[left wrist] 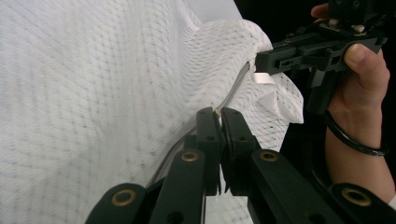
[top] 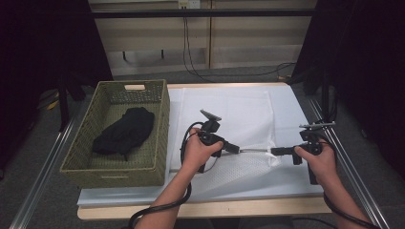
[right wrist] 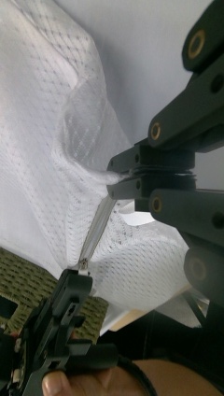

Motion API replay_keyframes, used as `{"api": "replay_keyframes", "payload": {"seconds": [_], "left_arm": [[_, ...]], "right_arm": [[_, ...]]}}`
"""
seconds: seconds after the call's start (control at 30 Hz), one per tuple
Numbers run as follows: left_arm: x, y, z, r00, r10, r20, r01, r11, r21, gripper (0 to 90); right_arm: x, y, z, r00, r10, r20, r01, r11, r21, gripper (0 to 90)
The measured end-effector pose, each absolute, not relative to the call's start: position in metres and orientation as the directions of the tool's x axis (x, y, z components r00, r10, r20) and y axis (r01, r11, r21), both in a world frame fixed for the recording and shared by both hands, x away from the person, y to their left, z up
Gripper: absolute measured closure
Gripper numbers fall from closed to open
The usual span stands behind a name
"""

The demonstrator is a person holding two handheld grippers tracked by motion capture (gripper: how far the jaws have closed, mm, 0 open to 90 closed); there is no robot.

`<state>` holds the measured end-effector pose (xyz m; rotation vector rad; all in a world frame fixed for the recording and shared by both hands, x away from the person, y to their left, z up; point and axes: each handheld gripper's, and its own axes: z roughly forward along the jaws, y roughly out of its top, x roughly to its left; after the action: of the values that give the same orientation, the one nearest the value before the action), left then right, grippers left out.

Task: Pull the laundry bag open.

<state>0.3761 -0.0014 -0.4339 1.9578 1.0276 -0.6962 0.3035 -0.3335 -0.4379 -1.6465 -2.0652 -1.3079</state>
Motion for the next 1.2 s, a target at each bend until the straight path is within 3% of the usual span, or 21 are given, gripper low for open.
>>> {"api": "replay_keyframes", "payload": {"seconds": [1.2], "left_arm": [[0.381,0.012,-0.430,0.495,0.426,-0.757,0.865,-0.320,0.386,86.7]], "right_arm": [[0.303,-0.338,-0.439,-0.357,0.687,0.633,0.862,-0.020,0.507,89.4]]}}
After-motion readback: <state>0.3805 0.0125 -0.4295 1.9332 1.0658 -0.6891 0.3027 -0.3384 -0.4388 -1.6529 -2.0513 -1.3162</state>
